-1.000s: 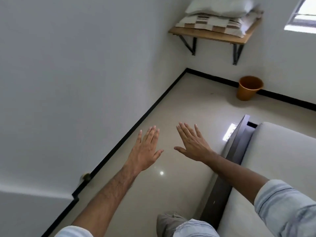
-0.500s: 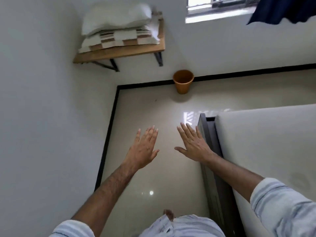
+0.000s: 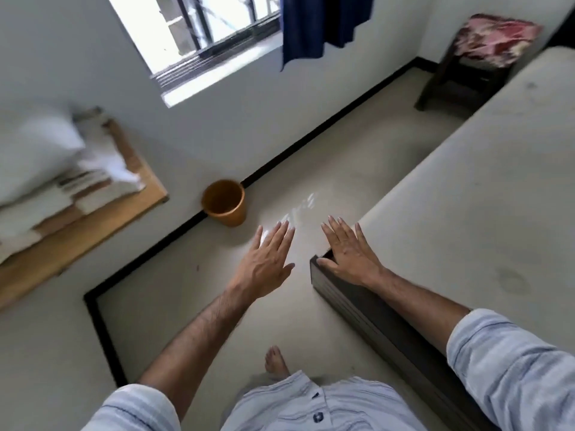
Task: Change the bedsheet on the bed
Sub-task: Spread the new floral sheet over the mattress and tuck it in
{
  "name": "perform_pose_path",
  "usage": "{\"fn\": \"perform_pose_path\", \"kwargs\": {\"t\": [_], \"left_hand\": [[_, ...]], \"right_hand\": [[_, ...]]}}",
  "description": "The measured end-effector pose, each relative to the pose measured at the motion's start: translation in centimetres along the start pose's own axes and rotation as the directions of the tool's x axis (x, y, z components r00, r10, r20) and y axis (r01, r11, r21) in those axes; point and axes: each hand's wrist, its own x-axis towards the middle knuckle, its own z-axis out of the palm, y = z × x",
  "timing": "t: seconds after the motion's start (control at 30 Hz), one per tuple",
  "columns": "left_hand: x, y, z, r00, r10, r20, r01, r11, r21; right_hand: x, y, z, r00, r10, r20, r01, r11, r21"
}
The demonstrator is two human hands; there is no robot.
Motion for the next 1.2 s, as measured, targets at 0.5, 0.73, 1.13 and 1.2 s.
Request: {"fn": "perform_pose_path", "kwargs": {"t": [0.5, 0.73, 1.13, 1.2], "left_hand": [[40.8, -10.2, -9.0, 0.857, 0.513, 0.048, -0.515, 0.848, 0.123], [60.0, -11.3, -13.9, 0.77, 0.638, 0.01, -0.634, 0.764, 0.119], [91.3, -7.9, -20.2, 0.636, 0.771, -0.036, -0.748, 0.628, 0.213], [96.6, -7.4, -21.7, 0.625, 0.78, -0.026, -0.748, 0.608, 0.266]], "right_hand": [[23.8, 16.1, -5.6, 0.835, 0.532, -0.141, -0.515, 0.846, 0.142], [33.8, 26.4, -11.6, 0.752, 0.64, -0.155, -0.611, 0.766, 0.198], [47.9, 48.1, -21.2, 0.61, 0.771, -0.183, -0.762, 0.634, 0.134], [50.2, 51.7, -22.8, 0.584, 0.791, -0.183, -0.782, 0.609, 0.135]]}}
